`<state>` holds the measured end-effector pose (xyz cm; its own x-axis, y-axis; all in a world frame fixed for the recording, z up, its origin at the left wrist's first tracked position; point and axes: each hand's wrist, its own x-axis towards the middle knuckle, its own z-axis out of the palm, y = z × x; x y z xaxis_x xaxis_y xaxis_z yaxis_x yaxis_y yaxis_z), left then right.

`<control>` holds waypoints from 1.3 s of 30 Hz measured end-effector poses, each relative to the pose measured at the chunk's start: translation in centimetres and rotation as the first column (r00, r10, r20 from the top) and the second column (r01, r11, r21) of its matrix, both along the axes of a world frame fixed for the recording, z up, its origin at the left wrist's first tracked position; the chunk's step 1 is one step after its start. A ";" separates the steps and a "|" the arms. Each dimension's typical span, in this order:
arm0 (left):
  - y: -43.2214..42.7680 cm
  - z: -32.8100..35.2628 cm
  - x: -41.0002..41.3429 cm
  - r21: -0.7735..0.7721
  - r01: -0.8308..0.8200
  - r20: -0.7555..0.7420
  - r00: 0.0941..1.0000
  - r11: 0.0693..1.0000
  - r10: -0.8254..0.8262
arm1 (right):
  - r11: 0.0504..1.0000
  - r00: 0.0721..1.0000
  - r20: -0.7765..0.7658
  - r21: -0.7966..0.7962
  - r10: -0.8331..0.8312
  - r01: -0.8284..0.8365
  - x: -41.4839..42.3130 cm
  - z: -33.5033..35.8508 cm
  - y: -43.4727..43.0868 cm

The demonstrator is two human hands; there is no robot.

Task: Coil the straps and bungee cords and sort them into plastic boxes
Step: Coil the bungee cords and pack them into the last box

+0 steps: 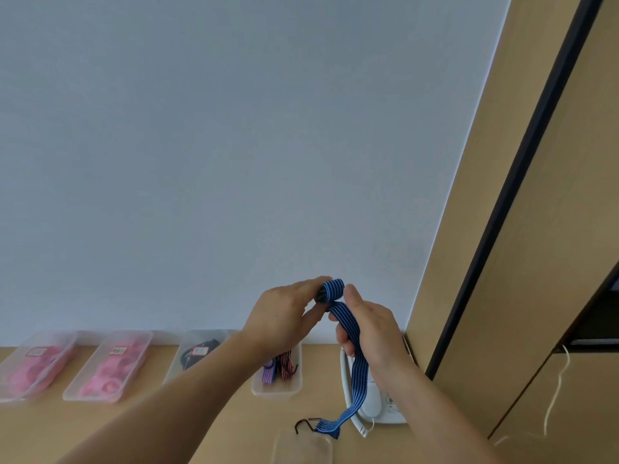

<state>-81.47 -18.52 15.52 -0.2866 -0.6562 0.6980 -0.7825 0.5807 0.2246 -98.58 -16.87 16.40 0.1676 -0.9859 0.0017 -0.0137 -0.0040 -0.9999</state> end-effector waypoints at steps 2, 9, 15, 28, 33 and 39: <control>-0.4 0.1 -0.2 -0.188 0.024 0.124 0.992 0.982 0.000 | 1.000 1.000 -0.005 -0.006 -0.005 0.005 0.1 0.0 0.0; -1.0 -0.4 -0.2 -0.179 -0.018 0.128 0.991 0.984 0.041 | 1.000 0.999 0.036 0.018 -0.025 0.024 0.5 -0.3 -0.7; -1.1 2.4 -0.4 0.586 0.637 -0.802 0.542 0.501 0.249 | 0.996 0.999 0.042 -0.085 -0.015 0.018 0.8 -1.0 -1.0; -1.1 2.2 -0.6 0.440 0.261 -0.572 0.819 0.859 0.044 | 0.999 0.994 -0.107 -0.034 -0.031 0.027 0.6 -1.7 -1.5; -0.9 0.9 -0.2 0.212 0.066 -0.223 0.975 0.975 -0.018 | 1.000 1.000 0.000 0.011 -0.027 0.027 0.7 -0.7 -1.2; -1.5 0.1 0.1 -0.267 0.132 0.143 0.985 0.955 -0.096 | 1.000 1.000 0.012 -0.022 -0.013 0.014 0.5 0.2 -0.9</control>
